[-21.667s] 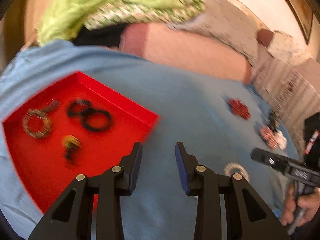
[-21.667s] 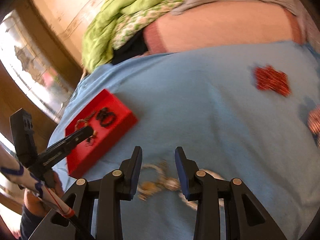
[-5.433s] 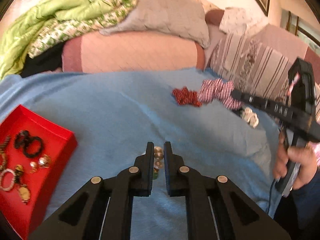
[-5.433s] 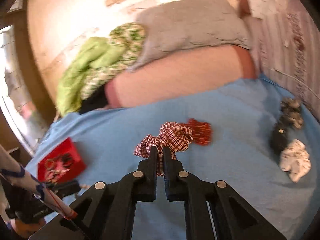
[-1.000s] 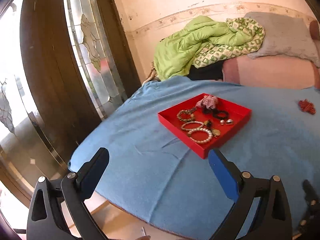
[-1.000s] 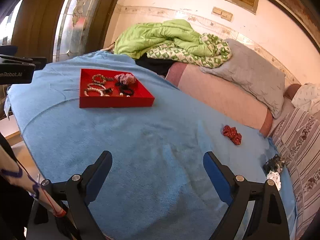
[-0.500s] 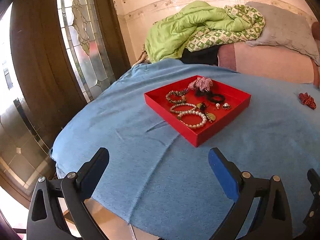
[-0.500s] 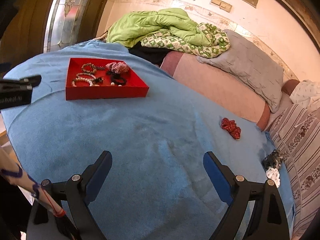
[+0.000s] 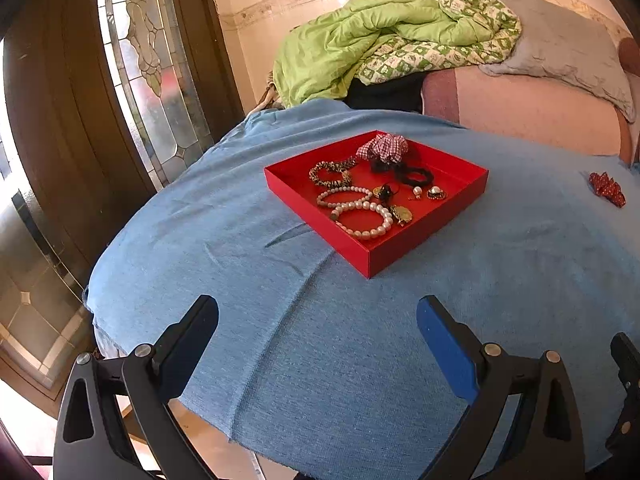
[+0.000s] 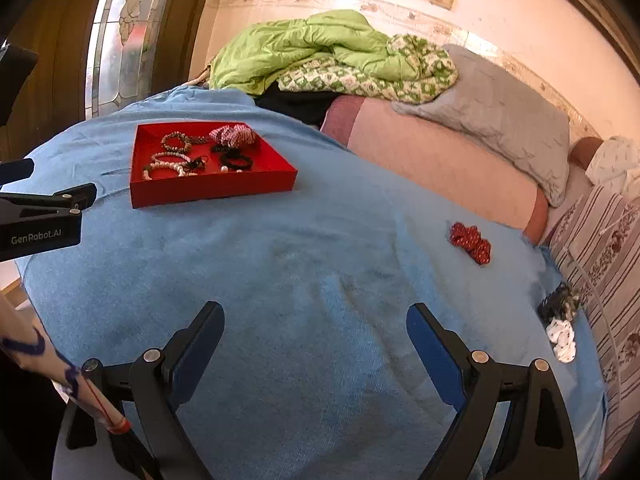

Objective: Organize jewelry

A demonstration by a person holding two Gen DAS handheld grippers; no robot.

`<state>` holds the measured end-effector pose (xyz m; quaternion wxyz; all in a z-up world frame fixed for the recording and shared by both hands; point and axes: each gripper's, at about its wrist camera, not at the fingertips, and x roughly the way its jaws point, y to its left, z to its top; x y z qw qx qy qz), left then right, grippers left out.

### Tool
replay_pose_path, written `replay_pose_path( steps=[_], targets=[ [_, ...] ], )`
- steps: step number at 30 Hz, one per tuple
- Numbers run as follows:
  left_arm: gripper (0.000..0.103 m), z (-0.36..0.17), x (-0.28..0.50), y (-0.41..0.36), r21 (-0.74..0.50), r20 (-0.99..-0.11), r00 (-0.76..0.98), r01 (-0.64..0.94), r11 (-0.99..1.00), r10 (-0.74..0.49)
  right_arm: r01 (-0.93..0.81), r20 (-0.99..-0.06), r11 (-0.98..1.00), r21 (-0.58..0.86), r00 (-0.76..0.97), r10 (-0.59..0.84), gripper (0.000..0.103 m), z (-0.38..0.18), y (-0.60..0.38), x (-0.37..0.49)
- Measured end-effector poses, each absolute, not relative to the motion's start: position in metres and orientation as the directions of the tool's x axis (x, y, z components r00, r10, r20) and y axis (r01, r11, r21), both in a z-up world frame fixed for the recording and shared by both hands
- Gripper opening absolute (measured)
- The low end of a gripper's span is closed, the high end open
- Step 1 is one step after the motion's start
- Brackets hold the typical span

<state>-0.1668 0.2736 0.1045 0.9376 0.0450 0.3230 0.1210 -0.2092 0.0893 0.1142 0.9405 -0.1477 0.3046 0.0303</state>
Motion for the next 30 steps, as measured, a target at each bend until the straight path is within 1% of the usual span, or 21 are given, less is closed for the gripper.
replay_pose_path(
  steps=[17, 30],
  targets=[
    [0.099, 0.098, -0.163, 0.268, 0.129, -0.641, 0.741, -0.155, 0.979, 0.202, -0.153, -0.595, 0.962, -0.226, 0.804, -0.012, 0.095, 0.115, 0.085, -0.213],
    [0.099, 0.095, -0.158, 0.260, 0.117, -0.657, 0.734, -0.130, 0.985, 0.175, -0.103, -0.630, 0.990, -0.094, 0.776, 0.021, 0.095, 0.116, 0.057, -0.200]
  ],
)
